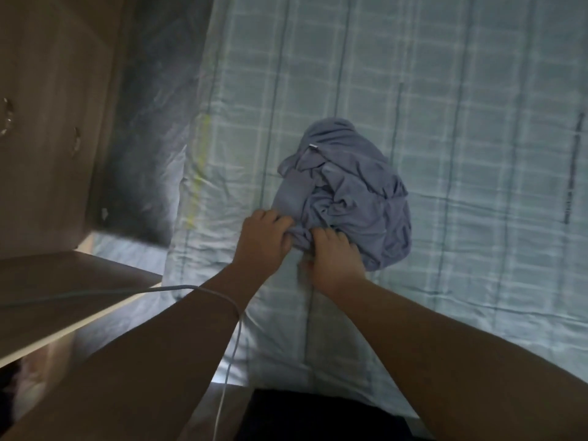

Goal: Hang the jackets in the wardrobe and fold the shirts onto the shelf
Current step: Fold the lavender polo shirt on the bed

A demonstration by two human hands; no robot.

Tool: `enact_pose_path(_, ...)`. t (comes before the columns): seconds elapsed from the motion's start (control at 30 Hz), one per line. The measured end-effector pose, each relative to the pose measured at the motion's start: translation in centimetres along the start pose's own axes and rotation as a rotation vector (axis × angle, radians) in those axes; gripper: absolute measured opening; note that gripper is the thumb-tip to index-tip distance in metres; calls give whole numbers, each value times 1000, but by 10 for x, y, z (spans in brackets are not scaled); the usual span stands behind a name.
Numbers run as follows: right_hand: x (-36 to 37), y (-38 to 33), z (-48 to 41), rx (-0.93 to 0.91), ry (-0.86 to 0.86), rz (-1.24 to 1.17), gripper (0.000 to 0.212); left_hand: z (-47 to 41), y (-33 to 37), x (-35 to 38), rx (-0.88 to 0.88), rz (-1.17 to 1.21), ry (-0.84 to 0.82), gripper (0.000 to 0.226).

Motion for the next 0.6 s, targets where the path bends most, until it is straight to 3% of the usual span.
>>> enact_pose_path(0.1, -10, 1, 4, 86, 4, -150, 32, -3, 19, -18, 43, 45, 33, 10)
enact_pose_path(0.23, -64, -1, 39, 111, 147, -540, 26, -3, 60, -76, 43, 371, -53, 10)
enact_pose_path(0.4, -159, 13, 105, 129, 318, -685, 14, -6, 122, -175, -66, 757, 91, 10)
enact_pose_path(0.6, -283, 35, 183, 46, 459, -936, 16, -21, 199, -241, -22, 840, -19, 25)
Point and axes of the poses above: each hand's wrist, its own z-axis away from the middle knuckle, its own x-axis out of the palm, y = z × x, the point moved 4 cm from there along -z, towards the middle knuckle, and after that the axes turned 4 degrees about y, right-handed, at the moved point
